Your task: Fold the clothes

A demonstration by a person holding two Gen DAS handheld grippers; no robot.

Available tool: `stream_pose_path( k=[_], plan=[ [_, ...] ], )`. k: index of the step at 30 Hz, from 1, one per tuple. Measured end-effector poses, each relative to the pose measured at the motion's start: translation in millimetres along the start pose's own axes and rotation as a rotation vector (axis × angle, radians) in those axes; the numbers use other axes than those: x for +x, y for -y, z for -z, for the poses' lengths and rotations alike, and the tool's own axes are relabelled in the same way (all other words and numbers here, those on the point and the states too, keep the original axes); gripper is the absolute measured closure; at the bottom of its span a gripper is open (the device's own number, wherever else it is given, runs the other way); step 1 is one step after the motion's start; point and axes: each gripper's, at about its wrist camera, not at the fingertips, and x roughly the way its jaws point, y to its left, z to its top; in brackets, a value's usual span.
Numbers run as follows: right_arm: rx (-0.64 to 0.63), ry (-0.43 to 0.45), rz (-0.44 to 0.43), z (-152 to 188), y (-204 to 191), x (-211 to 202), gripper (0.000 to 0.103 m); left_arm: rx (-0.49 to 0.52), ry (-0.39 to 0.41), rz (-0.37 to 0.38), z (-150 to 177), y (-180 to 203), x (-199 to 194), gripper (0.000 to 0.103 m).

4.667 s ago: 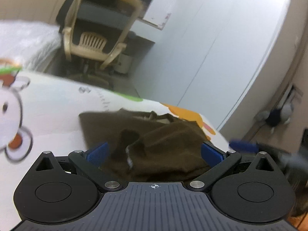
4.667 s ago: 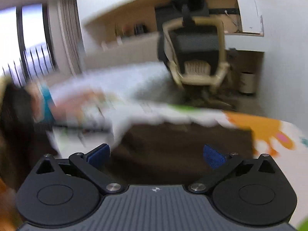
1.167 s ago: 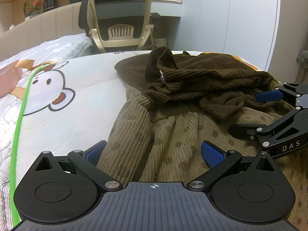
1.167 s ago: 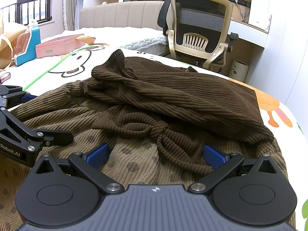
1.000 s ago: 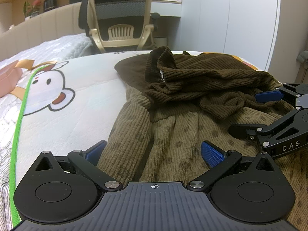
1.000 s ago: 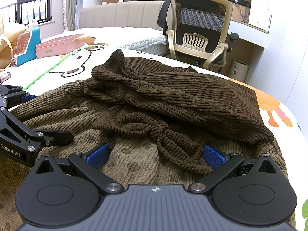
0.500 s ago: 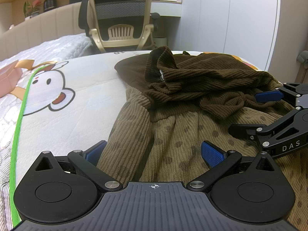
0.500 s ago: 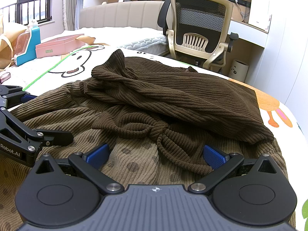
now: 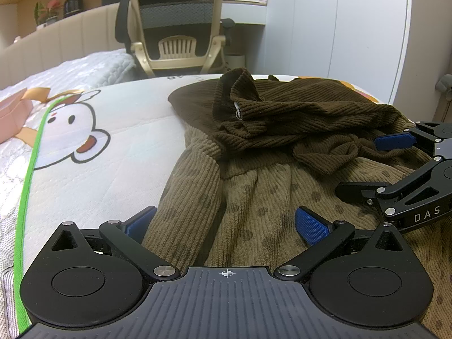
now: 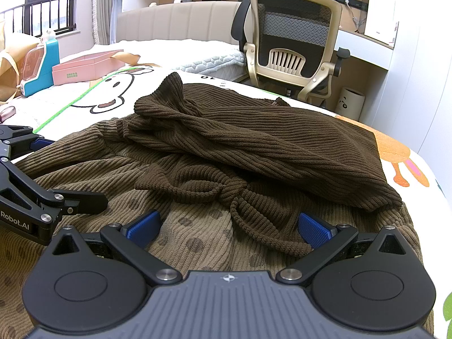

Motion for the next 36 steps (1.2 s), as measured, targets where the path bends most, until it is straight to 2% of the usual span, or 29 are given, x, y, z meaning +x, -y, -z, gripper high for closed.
stream_pose_path(
  k=[11,17,20,24,27,30,36],
  plan=[
    [0.0,0.0,0.001,0.0,-0.4,0.1,0.0,0.003,-0.002,0.002,-0.6,-0.6,1.1,0.0],
    [0.002,0.0,0.002,-0.3,-0.3,0.2,0.0,0.087,0.002,0.046,-4.8,-2.1,5.9,0.0],
    [0.002,0.0,0.002,0.1,0.6,-0.1,0.0,0.152,0.029,0.003,-4.1,8.6,3.3,0.0],
    [0.002,0.0,0.001,0.6,1.7,-0.5,0.0,0.354,0.12,-0.142,7.0,42.4,-6.3,0.0],
    [0.0,0.0,0.003,0.6,1.2,-0.5,0.0,0.46,0.164,-0.19,13.6,56.2,-6.6,0.0],
    [-0.002,0.001,0.006,0.5,-0.1,-0.7,0.0,0.455,0.157,-0.131,6.5,49.7,1.1,0.0],
    [0.042,0.0,0.007,0.3,1.9,-0.1,0.0,0.261,0.061,0.022,-6.9,17.8,16.4,0.0]
  ],
)
